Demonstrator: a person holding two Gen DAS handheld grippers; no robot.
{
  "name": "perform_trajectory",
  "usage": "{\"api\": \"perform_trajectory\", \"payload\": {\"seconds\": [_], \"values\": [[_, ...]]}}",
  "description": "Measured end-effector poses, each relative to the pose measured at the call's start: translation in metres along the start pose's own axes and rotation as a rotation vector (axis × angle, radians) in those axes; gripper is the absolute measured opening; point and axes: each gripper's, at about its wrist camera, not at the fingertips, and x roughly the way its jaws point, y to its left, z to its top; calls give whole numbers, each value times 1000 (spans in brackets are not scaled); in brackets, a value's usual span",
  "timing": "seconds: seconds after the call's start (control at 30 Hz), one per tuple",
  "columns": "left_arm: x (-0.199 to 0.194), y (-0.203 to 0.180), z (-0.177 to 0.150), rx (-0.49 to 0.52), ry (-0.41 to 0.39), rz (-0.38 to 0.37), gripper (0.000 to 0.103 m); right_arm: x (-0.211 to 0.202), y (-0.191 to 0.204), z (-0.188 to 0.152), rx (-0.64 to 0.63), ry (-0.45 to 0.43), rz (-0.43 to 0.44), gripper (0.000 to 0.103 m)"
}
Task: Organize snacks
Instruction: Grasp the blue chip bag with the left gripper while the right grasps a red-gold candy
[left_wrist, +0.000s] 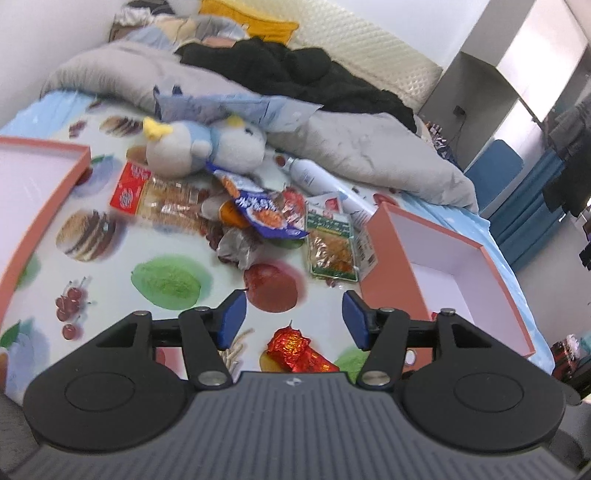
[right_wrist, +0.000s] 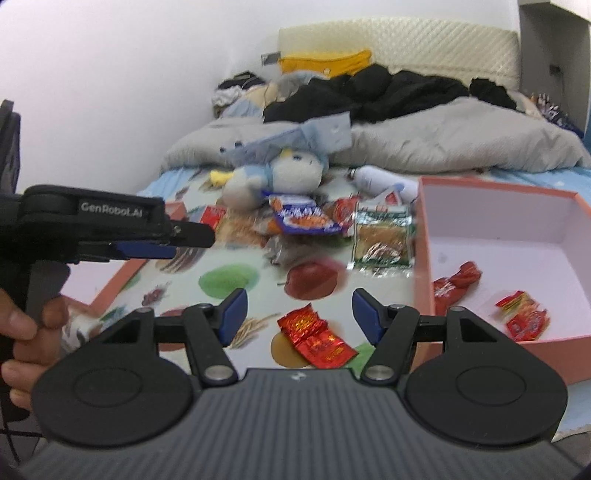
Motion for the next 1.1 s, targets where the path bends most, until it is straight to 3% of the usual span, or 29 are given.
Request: {"api": "perform_trajectory", "payload": {"seconds": [0.47, 0.73, 1.1], "values": [[114, 62, 47, -159, 83, -17, 63, 105, -5, -5, -115, 237, 7, 65], [176, 79, 85, -153, 85, -24, 63, 159, -13, -7, -167, 354, 19, 65], [249, 85, 127, -147, 74, 3, 63, 183, -15, 2, -163, 362, 96, 64]]}}
